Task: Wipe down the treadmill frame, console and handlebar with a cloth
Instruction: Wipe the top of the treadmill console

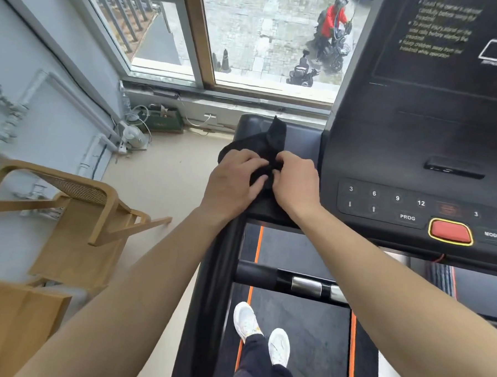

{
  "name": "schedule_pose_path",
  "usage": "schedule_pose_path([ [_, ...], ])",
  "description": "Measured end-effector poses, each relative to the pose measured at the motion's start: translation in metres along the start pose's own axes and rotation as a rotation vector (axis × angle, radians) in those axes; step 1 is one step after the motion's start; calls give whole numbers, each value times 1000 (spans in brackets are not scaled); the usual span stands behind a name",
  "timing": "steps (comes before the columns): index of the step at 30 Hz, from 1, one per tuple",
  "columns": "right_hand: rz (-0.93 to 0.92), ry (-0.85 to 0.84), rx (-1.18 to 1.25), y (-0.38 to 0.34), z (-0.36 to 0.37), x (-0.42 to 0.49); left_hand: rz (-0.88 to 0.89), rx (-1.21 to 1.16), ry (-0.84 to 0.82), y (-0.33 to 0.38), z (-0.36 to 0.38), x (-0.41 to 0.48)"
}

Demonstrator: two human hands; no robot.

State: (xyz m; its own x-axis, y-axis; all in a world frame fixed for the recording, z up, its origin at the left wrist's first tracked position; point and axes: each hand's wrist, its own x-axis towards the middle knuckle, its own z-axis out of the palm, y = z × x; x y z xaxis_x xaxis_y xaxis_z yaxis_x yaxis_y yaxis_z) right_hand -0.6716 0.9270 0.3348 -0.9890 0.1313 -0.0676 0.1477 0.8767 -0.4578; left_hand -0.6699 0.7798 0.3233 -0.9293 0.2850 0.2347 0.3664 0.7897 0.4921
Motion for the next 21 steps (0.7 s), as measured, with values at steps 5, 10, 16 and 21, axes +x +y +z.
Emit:
schedule_pose_path([
  [5, -135, -320, -45, 3, -24, 11, -54, -48, -11, 12, 5, -12],
  [10, -433, -537, -483, -8, -59, 24, -63, -92, -33, 31, 18, -24],
  [16, -438, -333, -572, 3, -56, 19, -82, 91, 54, 31, 22, -13],
  [21, -319, -119, -221, 10, -29, 1, -194, 167, 77, 22, 7, 10],
])
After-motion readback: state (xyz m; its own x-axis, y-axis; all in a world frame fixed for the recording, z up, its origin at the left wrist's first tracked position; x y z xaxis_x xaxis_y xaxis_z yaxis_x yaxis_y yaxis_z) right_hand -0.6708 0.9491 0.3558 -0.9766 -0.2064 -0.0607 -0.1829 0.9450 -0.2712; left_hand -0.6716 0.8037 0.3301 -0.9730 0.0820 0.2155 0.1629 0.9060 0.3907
